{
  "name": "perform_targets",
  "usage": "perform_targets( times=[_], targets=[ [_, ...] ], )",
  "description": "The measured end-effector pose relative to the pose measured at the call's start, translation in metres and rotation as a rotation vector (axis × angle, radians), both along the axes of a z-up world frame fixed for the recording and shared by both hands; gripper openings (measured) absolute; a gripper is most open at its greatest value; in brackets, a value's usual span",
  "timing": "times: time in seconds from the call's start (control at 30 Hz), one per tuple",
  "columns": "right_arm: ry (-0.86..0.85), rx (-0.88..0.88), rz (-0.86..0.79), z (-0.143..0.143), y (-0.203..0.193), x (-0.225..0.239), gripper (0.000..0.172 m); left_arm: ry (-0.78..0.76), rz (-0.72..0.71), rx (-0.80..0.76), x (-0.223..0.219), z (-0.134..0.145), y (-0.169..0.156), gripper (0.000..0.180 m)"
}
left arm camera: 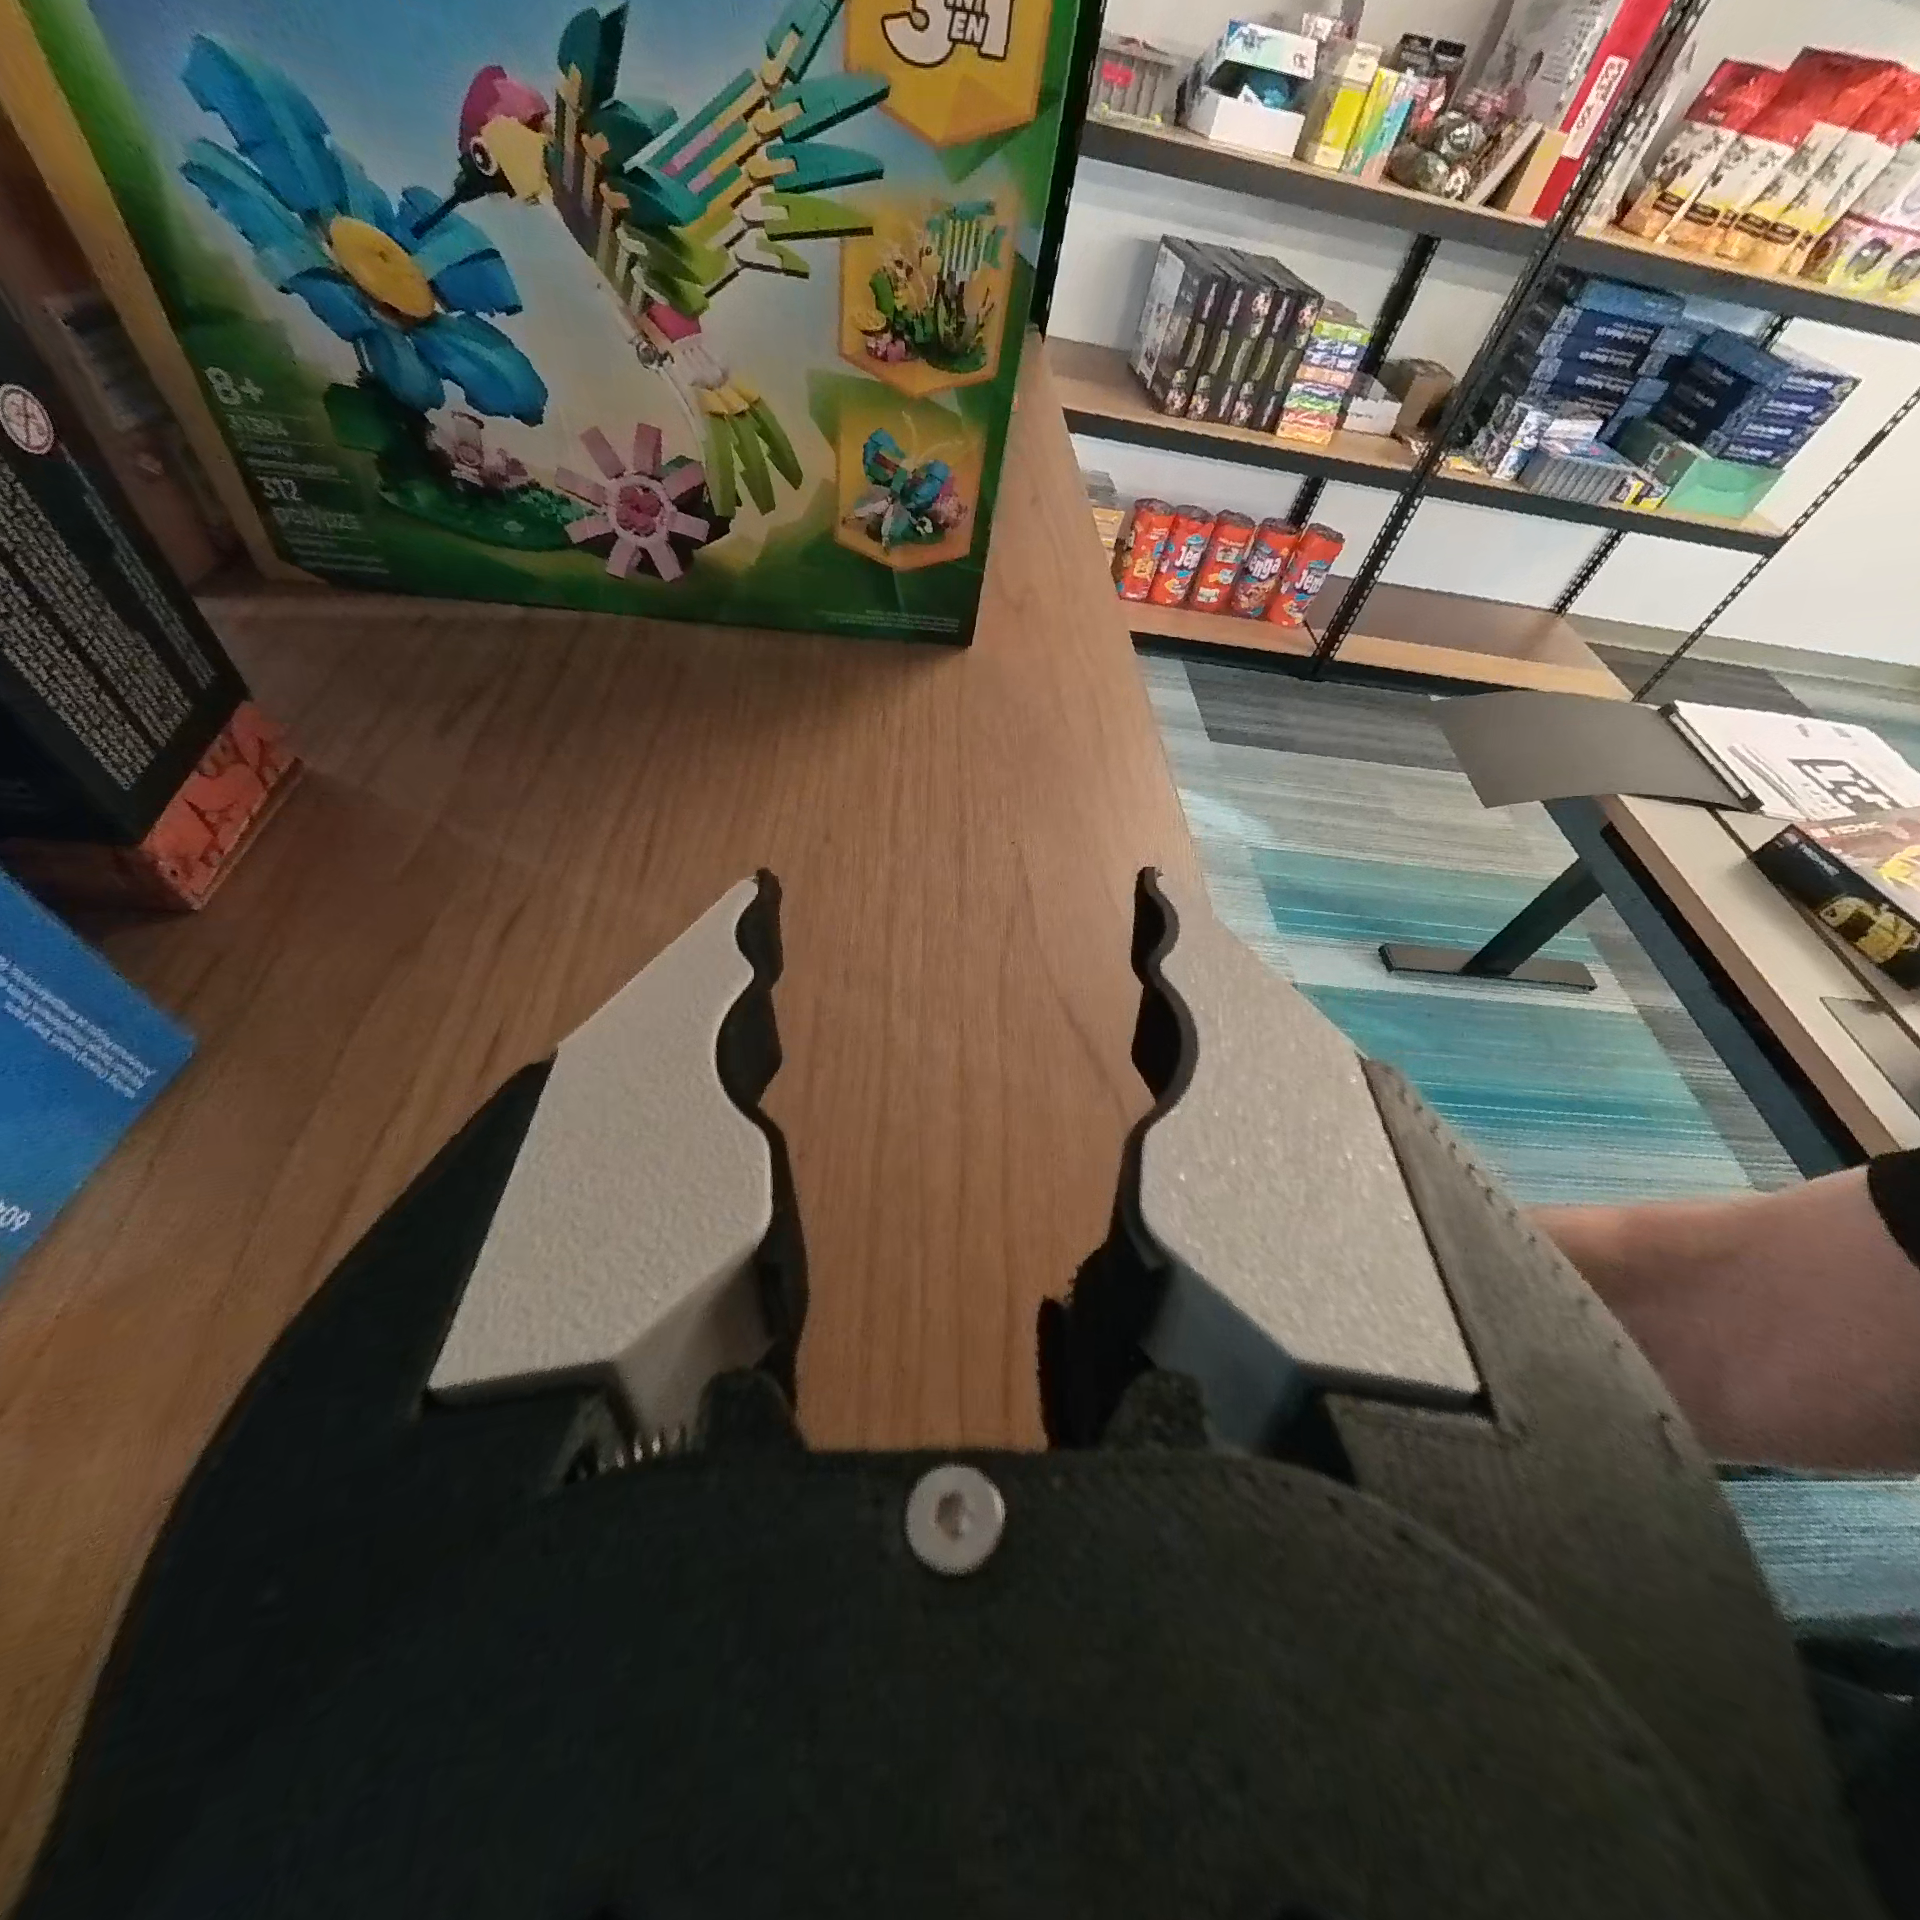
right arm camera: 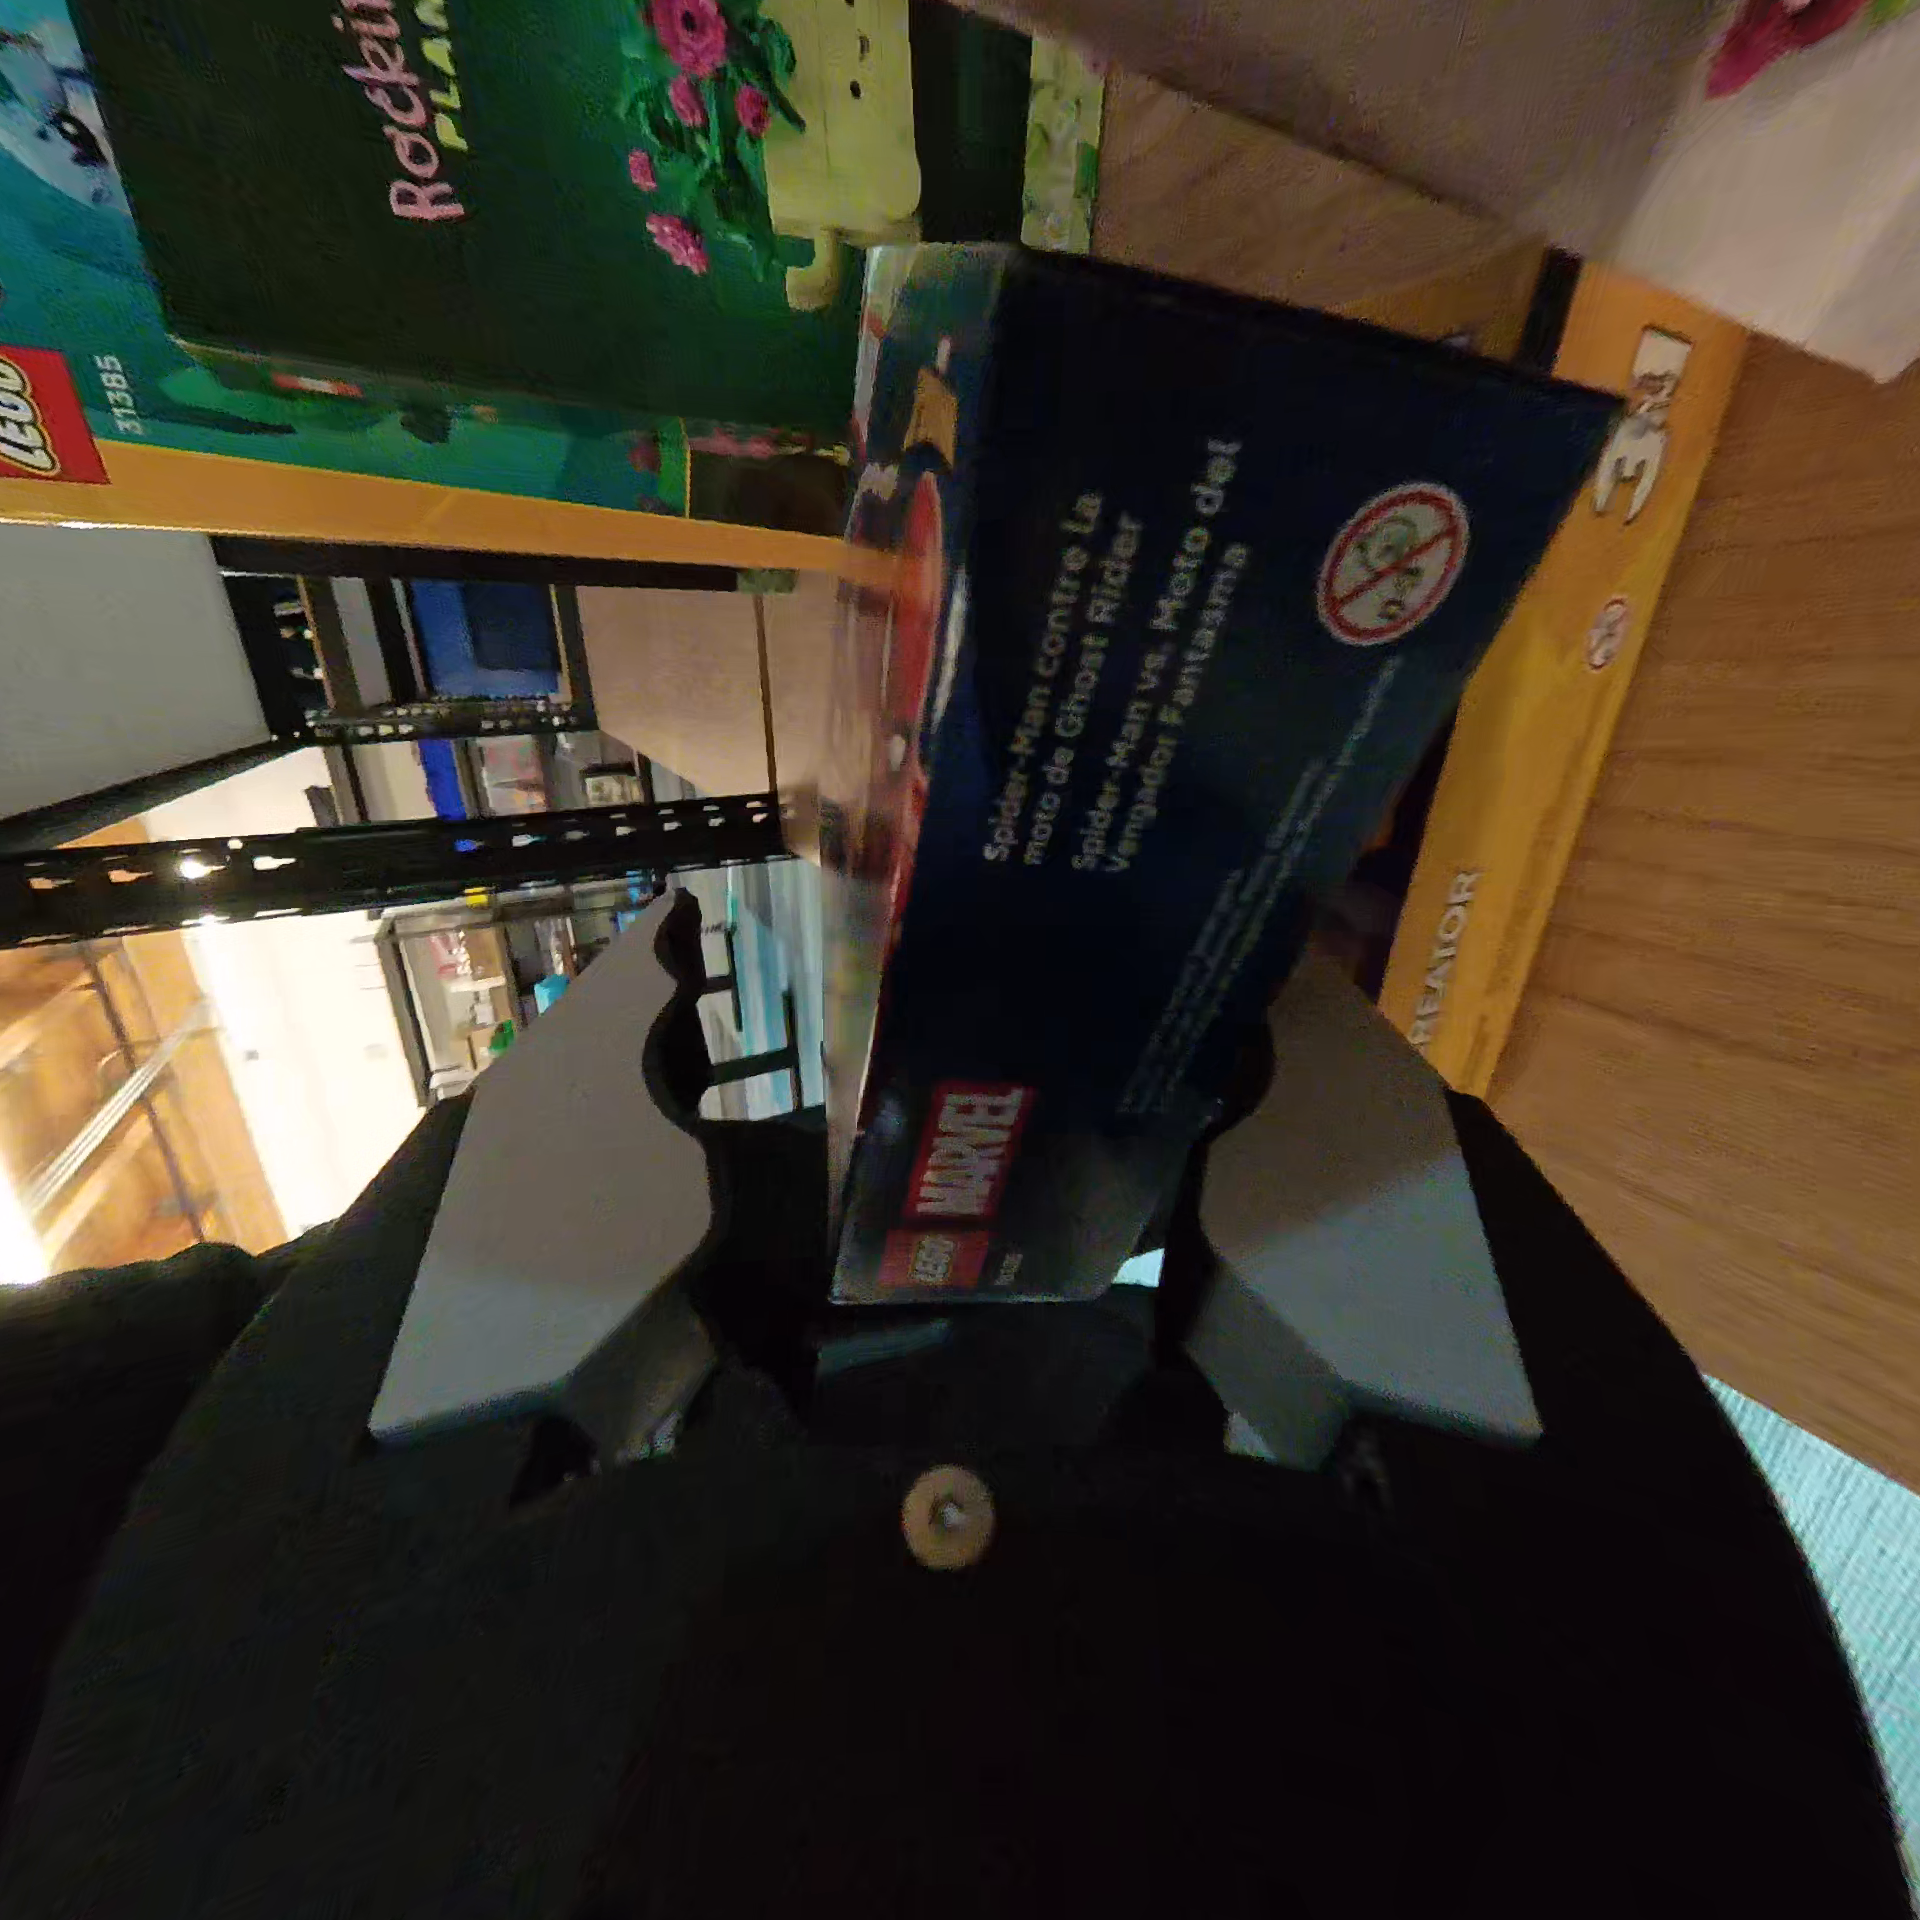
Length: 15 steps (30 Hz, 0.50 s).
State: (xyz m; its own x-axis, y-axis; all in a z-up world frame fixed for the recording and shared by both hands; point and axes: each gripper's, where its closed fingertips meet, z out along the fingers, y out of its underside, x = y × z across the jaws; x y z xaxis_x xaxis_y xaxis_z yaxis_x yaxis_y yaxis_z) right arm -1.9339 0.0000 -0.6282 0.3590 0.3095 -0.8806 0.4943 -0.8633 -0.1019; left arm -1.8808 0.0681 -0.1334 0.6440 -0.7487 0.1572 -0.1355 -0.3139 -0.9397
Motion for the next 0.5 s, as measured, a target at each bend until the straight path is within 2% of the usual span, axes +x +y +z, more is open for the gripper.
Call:
perform_targets(
  times=[0.03, 0.13, 0.23, 0.33, 0.43, 0.5],
  targets=[
    [-0.001, 0.022, -0.022, 0.000, 0.004, 0.000, 0.100, -0.005, 0.001, -0.002, 0.000, 0.000, 0.000, 0.066],
    [-0.062, 0.093, -0.034, -0.001, 0.007, 0.007, 0.108, -0.012, -0.003, -0.007, 0.000, 0.000, 0.001, 0.065],
    [-0.151, 0.198, -0.016, -0.005, 0.011, 0.017, 0.136, -0.009, -0.006, -0.008, 0.000, 0.000, 0.000, 0.065],
    [-0.181, 0.233, 0.014, -0.008, 0.010, 0.023, 0.137, -0.015, -0.003, -0.008, 0.000, 0.001, 0.000, 0.064],
    [-0.234, 0.356, 0.086, -0.011, 0.009, 0.021, 0.144, -0.003, -0.008, -0.005, 0.001, 0.000, 0.000, 0.064],
    [-0.226, 0.410, 0.105, -0.010, 0.008, 0.014, 0.139, 0.011, -0.012, 0.000, 0.003, -0.001, -0.001, 0.064]
  ],
)
